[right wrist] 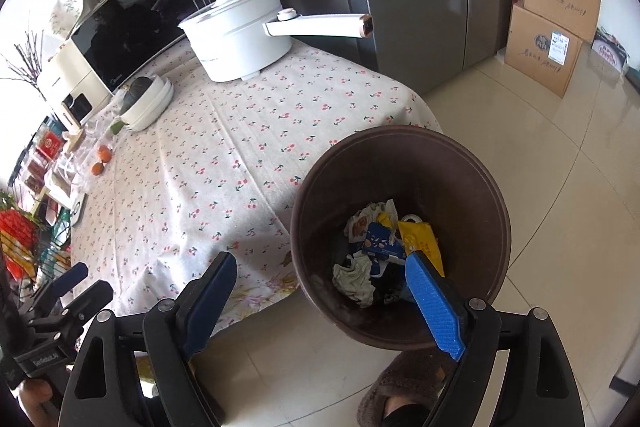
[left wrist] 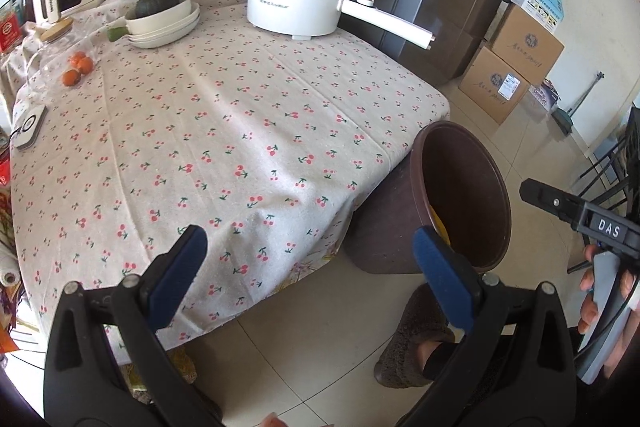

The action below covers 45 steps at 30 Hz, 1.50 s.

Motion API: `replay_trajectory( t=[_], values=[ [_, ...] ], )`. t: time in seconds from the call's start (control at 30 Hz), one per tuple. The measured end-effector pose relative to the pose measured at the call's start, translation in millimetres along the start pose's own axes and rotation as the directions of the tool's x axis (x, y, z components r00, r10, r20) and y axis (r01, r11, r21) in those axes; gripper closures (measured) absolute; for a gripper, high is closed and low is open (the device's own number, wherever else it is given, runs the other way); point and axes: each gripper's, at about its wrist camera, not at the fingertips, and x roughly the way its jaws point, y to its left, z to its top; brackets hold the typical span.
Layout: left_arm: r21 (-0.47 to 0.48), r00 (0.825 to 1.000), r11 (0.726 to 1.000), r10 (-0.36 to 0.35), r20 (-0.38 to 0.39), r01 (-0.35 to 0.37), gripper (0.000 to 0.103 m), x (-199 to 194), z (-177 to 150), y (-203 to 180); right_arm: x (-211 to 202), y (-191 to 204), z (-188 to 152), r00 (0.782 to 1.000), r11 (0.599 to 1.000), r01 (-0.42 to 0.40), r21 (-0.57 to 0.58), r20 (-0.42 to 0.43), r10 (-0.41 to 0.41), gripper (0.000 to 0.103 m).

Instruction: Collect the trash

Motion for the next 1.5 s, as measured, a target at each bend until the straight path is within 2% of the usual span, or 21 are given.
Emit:
replay_trajectory(
  t=[0.17,0.43,0.57,0.87,1.5],
  values=[
    [-0.006,0.998,0.999,0.052,0.044,-0.052,0.001,-18,-16,0,-17,24,-24,0.997,0.997,0.034,-0.072,0.073,-0.029,0.001],
    [-0.024,0.978,0.988,0.155,0.14,-0.153,0.001,-46,-39,5,-41,51,-59,0.977,0.978,0.112,-0.178,0.199,-0.076,0.0],
    [-0.025,0.969,0.985,0.175,0.172,-0.173,0.001,-55,-43,4,-49,59,-66,0.965,0.967,0.148,-0.208,0.245,-0.095,0.0],
    [0.003,0.958,0.985,0.167,0.232,-0.172,0.001,-62,-44,-11,-47,63,-65,0.963,0.962,0.16,-0.219,0.249,-0.104,0.0],
    [0.029,0.963,0.986,0.157,0.217,-0.167,0.001,-58,-47,-25,-45,57,-64,0.965,0.963,0.166,-0.211,0.237,-0.114,0.0]
  ],
)
